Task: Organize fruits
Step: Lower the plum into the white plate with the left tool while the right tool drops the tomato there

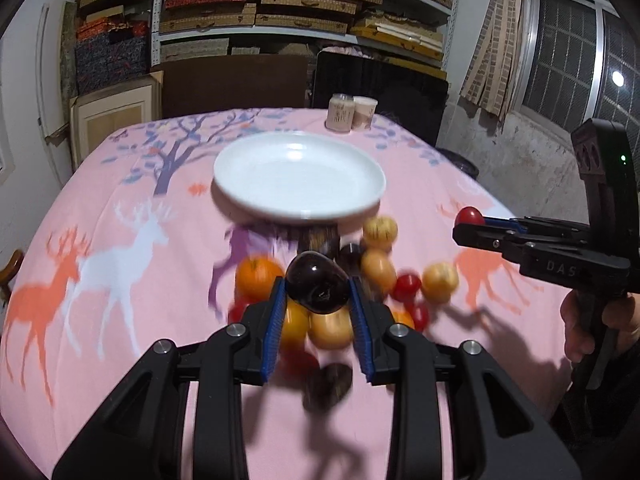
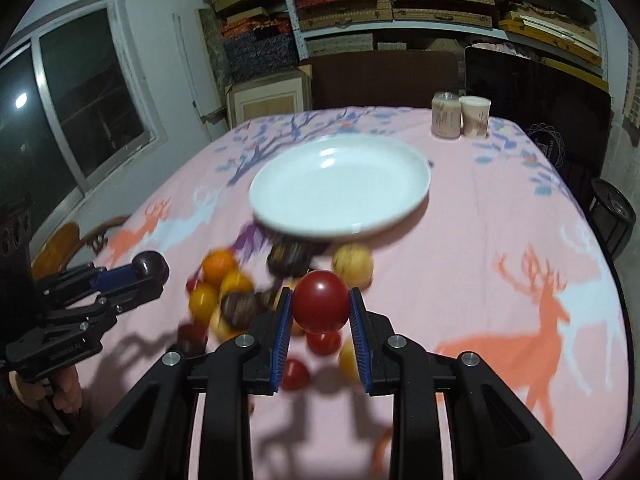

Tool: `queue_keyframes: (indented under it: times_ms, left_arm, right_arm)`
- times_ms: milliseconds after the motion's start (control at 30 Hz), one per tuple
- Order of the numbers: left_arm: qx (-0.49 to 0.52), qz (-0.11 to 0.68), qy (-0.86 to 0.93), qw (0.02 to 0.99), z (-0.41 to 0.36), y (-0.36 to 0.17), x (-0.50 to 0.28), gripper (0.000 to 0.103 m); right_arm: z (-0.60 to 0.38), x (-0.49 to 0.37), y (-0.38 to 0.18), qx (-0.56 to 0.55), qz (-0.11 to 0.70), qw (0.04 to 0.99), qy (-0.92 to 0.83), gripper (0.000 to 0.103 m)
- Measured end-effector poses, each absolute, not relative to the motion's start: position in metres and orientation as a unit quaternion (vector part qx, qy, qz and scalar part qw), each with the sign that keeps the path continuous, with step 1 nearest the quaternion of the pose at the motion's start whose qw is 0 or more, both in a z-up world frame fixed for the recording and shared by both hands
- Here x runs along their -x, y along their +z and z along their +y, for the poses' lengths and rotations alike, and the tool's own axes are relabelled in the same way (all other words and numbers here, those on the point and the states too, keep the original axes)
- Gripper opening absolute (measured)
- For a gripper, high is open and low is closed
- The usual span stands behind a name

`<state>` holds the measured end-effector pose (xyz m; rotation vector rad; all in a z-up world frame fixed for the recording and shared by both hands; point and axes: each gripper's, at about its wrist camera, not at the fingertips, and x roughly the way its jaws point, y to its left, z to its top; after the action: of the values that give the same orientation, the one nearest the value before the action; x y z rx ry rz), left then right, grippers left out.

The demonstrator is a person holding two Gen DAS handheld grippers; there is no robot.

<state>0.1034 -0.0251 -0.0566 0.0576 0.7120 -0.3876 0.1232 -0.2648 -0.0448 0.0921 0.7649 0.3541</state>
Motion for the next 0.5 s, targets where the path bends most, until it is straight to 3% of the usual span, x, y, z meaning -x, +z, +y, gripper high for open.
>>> queue_keyframes:
  times_ms: [200,500]
  left_arm:
    - [-0.033,0.374,-0.2,0.905,-0.05,-0.047,-0.232,0.031]
    - [-0.02,0.475,-0.153,0.866,-0.061,-0.11,-0.386,0.031]
  right_arm:
    - [-0.267,-0.248,-0.033,-0.086,0.404,0.896,0.16,0.029]
    - [-0.247,-0.397,-0.102,-0.119,0.484,0.857,0.129,0.029]
